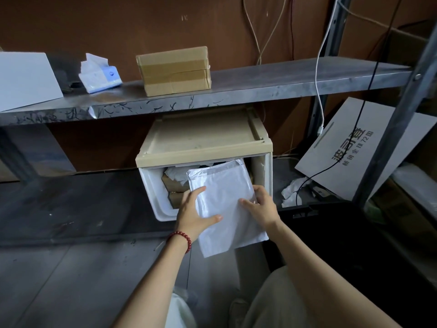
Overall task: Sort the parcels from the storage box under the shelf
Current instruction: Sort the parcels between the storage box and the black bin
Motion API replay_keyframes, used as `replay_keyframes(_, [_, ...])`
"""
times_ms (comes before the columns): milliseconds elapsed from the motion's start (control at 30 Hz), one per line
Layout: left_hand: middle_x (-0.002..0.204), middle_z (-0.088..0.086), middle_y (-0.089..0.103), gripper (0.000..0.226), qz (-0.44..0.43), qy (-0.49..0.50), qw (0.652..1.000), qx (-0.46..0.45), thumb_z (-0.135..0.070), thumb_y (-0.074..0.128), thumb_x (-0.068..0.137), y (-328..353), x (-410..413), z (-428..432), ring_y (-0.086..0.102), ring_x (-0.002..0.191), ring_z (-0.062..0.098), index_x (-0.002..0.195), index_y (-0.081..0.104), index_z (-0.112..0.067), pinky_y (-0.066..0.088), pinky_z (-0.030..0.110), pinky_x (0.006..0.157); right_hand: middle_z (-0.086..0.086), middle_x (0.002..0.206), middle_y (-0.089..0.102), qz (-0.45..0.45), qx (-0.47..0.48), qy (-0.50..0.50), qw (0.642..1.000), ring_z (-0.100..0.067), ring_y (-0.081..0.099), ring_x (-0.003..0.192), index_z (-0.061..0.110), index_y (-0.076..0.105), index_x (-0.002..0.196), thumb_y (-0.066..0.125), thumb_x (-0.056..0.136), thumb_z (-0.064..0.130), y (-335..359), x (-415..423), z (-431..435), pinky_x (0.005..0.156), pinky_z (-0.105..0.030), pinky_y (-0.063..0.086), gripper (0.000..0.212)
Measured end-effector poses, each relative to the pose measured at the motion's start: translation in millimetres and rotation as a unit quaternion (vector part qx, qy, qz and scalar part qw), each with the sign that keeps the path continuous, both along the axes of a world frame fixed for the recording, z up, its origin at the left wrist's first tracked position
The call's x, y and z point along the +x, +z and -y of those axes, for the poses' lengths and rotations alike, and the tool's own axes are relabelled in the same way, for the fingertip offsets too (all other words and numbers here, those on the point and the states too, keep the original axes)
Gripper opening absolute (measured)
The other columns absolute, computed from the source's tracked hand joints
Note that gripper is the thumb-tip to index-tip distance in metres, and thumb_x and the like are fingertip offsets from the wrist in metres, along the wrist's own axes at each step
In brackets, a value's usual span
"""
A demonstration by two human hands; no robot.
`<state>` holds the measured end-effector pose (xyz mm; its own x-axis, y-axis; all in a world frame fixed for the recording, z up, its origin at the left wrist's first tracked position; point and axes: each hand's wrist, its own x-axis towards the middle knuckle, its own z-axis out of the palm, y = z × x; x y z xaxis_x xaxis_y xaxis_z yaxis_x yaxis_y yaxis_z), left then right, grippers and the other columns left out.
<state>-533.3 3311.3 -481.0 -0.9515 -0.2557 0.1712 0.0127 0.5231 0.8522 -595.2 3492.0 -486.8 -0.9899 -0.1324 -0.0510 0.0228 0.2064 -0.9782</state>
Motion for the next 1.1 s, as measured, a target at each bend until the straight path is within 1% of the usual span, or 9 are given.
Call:
replay_keyframes(200, [0.146,-0.009,0.022,0.101,-0.007,-0.03,1.0,-0.006,-0.018,0.087,0.065,-1.1,-20.9,-48.0,0.03,0.128,0.005,0.145,0.025,-0.026,0.028,0.017,0.096,-0.008,0.121,0.06,-0.01,0.005,0.03,0.999,-0.026,0.061,0.107,0.026,0.041,0.134,0.073,0.082,0.01,-2.0,2.9,-55.0,0.094,-0.046,0.051,0.063])
replay_keyframes(300, [0.148,-0.004,0.019,0.107,-0.007,-0.036,0.999,0.035,-0.015,0.087,0.064,-7.8,-31.9,-83.7,0.026,0.129,0.004,0.147,0.021,-0.021,0.025,0.013,0.096,-0.008,0.12,0.061,0.007,-0.004,0.002,1.0,-0.026,0.061,0.108,0.027,0.044,0.13,0.074,0.081,0.011,-13.3,4.6,-92.0,0.093,-0.047,0.051,0.059])
replay_keyframes(400, [0.147,-0.003,0.019,0.107,0.018,-0.082,0.996,0.022,-0.014,0.086,0.066,-26.6,-40.8,-114.2,0.024,0.133,0.008,0.149,0.018,-0.021,0.023,0.013,0.096,-0.004,0.108,0.062,0.016,0.037,-0.063,0.997,-0.022,0.061,0.1,0.029,0.049,0.126,0.074,0.081,0.015,-35.6,10.6,-129.5,0.08,-0.037,0.054,0.053])
replay_keyframes(467, [0.148,-0.002,0.019,0.104,0.045,-0.128,0.991,-0.019,-0.016,0.085,0.068,-43.4,-45.9,-128.5,0.023,0.135,0.01,0.148,0.018,-0.021,0.02,0.011,0.096,0.001,0.1,0.061,0.016,0.057,-0.11,0.992,-0.019,0.06,0.096,0.029,0.05,0.128,0.073,0.082,0.017,-54.1,16.3,-149.7,0.072,-0.029,0.051,0.053])
replay_keyframes(567, [0.147,0.001,0.025,0.094,0.079,-0.185,0.969,-0.142,-0.027,0.081,0.073,-65.3,-57.4,-141.2,0.029,0.135,0.016,0.147,0.023,-0.019,0.022,0.014,0.099,-0.002,0.1,0.063,0.034,0.057,-0.166,0.984,-0.021,0.061,0.093,0.031,0.049,0.129,0.069,0.084,0.016,-83.6,23.1,-172.8,0.076,-0.034,0.051,0.052])
replay_keyframes(667, [0.143,-0.003,0.032,0.088,0.095,-0.189,0.952,-0.222,-0.045,0.073,0.076,-84.9,-72.1,-151.3,0.039,0.129,0.019,0.147,0.025,-0.026,0.037,0.036,0.104,0.0,0.099,0.063,0.041,0.063,-0.188,0.979,-0.019,0.061,0.09,0.034,0.049,0.128,0.066,0.087,0.017,-109.0,25.7,-188.0,0.078,-0.036,0.05,0.048])
replay_keyframes(867, [0.135,-0.004,0.038,0.083,0.093,-0.185,0.88,-0.427,-0.07,0.055,0.073,-133.4,-99.4,-178.5,0.039,0.123,0.022,0.144,0.028,-0.035,0.034,0.038,0.095,0.008,0.095,0.058,0.074,0.06,-0.231,0.968,-0.003,0.057,0.08,0.037,0.048,0.124,0.058,0.093,0.011,-152.4,18.6,-212.8,0.057,-0.017,0.042,0.041])
replay_keyframes(967, [0.134,-0.006,0.041,0.068,0.039,-0.165,0.869,-0.465,-0.064,0.05,0.08,-149.2,-110.2,-176.2,0.038,0.122,0.02,0.138,0.037,-0.032,0.033,0.039,0.095,0.0,0.106,0.057,0.108,0.077,-0.236,0.963,-0.006,0.057,0.081,0.031,0.046,0.13,0.056,0.095,0.012,-174.5,12.8,-227.4,0.058,-0.02,0.044,0.041])
replay_keyframes(1100, [0.134,-0.01,0.049,0.056,0.049,-0.137,0.88,-0.452,-0.058,0.049,0.083,-162.3,-122.5,-159.3,0.041,0.123,0.017,0.134,0.042,-0.035,0.031,0.04,0.098,-0.004,0.117,0.052,0.165,0.102,-0.21,0.958,-0.02,0.056,0.091,0.027,0.043,0.134,0.053,0.097,0.012,-206.0,-1.7,-230.5,0.073,-0.034,0.048,0.042])
